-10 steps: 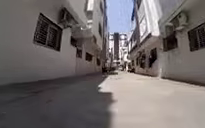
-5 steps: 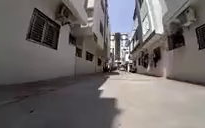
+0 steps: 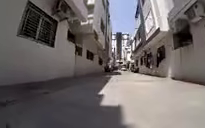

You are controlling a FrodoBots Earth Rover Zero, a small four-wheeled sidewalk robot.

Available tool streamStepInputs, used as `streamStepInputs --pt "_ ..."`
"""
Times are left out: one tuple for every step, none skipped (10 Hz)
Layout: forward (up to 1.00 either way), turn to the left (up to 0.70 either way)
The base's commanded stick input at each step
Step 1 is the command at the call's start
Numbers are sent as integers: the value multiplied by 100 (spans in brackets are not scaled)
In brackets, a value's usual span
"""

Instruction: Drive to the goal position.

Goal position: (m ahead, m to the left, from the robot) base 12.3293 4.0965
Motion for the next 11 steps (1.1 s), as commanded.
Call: streamStepInputs --pt "85 -34" --pt "85 -34" --pt "85 -29" --pt "85 0" --pt "85 0" --pt "85 0" --pt "85 0" --pt "85 0" --pt "85 0" --pt "85 0" --pt "85 0"
